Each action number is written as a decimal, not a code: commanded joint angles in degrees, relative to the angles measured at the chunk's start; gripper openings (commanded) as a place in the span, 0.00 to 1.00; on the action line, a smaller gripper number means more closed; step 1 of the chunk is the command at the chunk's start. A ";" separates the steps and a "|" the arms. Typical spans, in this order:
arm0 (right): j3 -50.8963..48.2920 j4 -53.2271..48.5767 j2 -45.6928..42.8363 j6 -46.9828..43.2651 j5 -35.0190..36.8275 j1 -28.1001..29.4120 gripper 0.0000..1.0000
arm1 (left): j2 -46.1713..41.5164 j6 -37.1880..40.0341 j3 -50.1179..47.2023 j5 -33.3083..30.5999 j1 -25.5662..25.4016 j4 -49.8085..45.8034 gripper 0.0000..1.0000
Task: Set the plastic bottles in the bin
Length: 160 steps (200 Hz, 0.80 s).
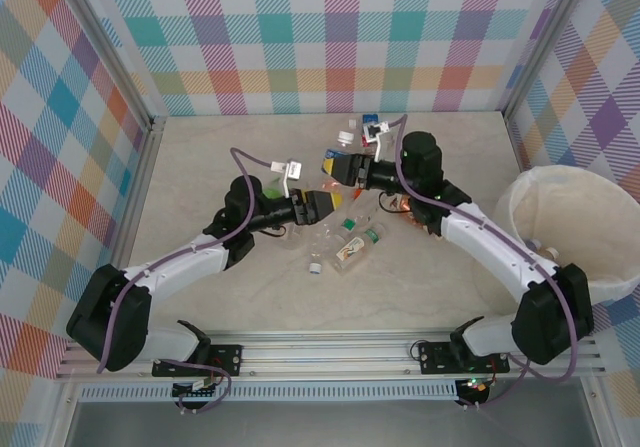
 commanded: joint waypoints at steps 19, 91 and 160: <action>4.69 -17.06 -6.65 -10.37 13.28 -0.03 0.56 | -6.25 7.16 0.50 -10.75 -0.45 -10.15 1.00; 10.54 -37.60 -21.62 -28.79 45.93 -0.11 0.57 | -10.73 8.36 -2.48 -38.31 -0.36 -23.30 1.00; 12.09 -38.09 -33.08 -45.46 71.28 -0.12 0.55 | -10.12 7.54 -3.52 -41.96 -0.19 -24.00 1.00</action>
